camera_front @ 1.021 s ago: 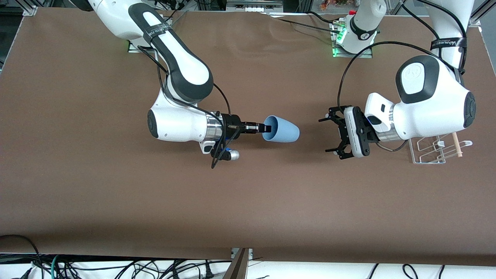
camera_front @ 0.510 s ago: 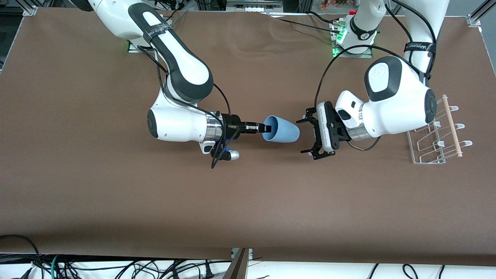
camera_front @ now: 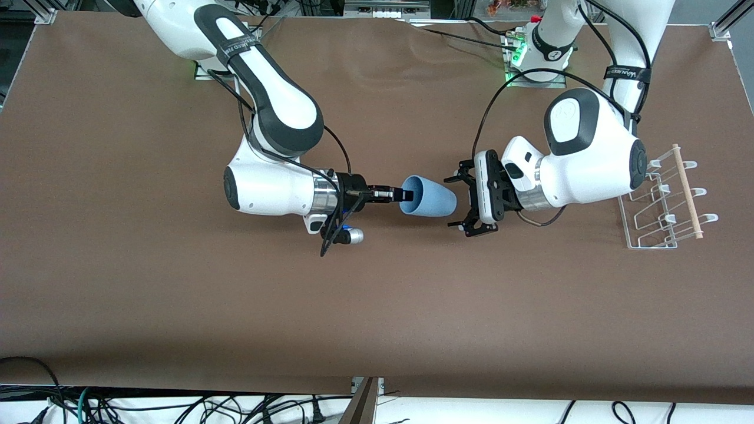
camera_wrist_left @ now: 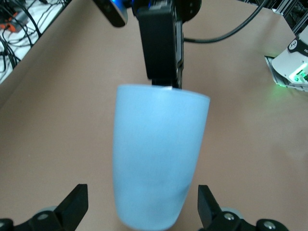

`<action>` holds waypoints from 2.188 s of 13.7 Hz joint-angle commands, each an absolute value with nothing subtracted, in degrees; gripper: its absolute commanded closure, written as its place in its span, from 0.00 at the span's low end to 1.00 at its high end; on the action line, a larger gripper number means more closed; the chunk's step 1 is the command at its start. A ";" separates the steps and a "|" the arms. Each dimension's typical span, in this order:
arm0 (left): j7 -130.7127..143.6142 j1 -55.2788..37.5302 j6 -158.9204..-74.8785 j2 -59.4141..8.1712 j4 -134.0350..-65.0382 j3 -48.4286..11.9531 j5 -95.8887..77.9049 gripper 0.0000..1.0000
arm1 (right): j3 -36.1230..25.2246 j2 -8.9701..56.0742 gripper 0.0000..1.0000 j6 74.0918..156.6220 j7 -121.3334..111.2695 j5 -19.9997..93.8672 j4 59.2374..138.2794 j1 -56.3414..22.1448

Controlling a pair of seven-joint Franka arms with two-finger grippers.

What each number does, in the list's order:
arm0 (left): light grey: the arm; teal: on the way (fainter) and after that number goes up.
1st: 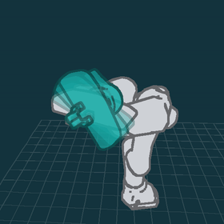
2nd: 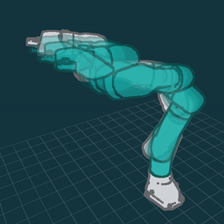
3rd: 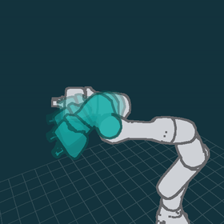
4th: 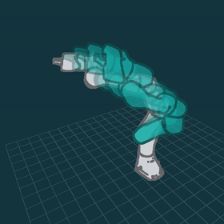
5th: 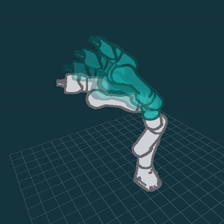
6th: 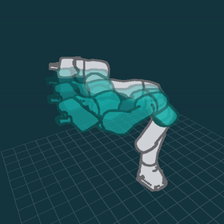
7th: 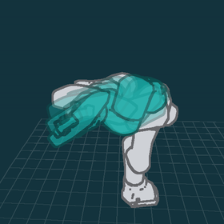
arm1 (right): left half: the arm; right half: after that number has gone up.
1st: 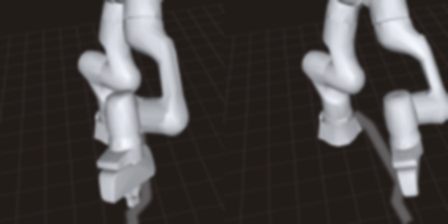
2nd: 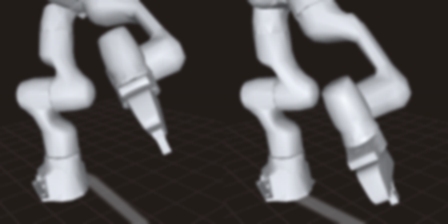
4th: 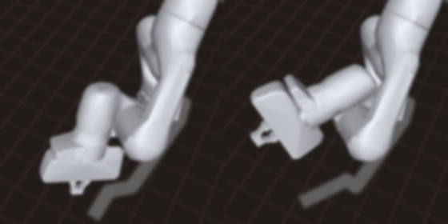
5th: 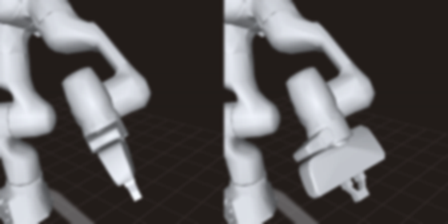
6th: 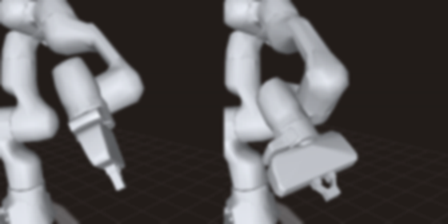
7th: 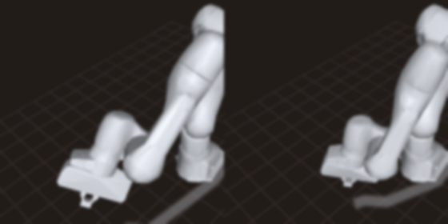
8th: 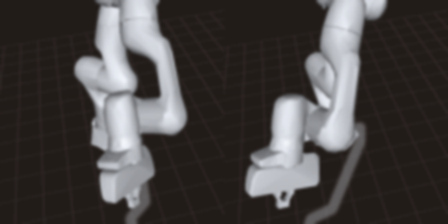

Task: Transfer cup to left arm and place on rack
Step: 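Close the left gripper around the cup body beside the right gripper, then open the right gripper and withdraw while the left gripper carries cup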

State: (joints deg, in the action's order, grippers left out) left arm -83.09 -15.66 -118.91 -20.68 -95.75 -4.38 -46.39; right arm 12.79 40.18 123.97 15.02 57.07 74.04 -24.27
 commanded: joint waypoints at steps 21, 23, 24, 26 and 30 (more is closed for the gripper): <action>-79.56 -4.14 -107.24 -15.12 -100.02 -8.44 -36.35 1.00 | 12.30 38.50 0.00 110.07 14.59 50.58 69.08 -12.76; -75.17 -2.29 -104.95 -15.03 -99.23 -8.44 -26.50 1.00 | 12.22 37.89 0.00 105.49 14.15 41.80 68.99 -9.95; -72.88 -2.20 -103.64 -15.12 -98.79 -8.35 -21.23 1.00 | 12.30 36.92 0.00 104.77 13.98 36.88 69.08 -8.54; -68.66 -2.29 -103.01 -15.47 -98.87 -8.70 -4.83 1.00 | 12.30 36.83 0.00 102.85 13.89 28.77 69.35 -6.51; -59.17 -3.25 -92.31 -15.64 -98.61 -9.05 16.47 1.00 | 8.63 35.52 0.00 97.04 0.75 17.52 70.57 -4.13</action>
State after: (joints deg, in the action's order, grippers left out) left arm -63.39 -2.51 -96.64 -15.86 -99.54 -8.73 8.30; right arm 10.43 37.63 99.09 7.47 21.65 68.95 -4.46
